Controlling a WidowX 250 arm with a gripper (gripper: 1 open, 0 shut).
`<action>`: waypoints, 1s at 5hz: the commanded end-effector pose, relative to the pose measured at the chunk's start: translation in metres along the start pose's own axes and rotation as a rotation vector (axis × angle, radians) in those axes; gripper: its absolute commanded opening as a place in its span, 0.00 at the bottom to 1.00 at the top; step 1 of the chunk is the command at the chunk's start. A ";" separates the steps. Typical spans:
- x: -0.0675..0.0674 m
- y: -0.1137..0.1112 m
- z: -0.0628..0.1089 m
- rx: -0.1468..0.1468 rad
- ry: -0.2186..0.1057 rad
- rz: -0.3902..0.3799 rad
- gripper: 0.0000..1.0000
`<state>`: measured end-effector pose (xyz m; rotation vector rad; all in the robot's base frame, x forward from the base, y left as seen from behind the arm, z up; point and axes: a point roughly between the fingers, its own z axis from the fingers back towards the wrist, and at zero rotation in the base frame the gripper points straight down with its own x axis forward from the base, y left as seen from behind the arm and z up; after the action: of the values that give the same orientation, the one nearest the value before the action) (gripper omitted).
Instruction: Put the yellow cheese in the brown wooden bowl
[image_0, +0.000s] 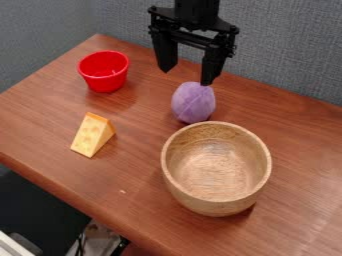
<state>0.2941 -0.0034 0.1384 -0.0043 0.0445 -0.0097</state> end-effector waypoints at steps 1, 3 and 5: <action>-0.002 0.001 -0.006 -0.001 0.021 0.003 1.00; -0.027 0.055 -0.019 0.012 0.035 0.106 1.00; -0.056 0.100 -0.032 0.036 0.010 0.144 1.00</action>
<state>0.2364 0.0937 0.0962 0.0144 0.0998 0.1344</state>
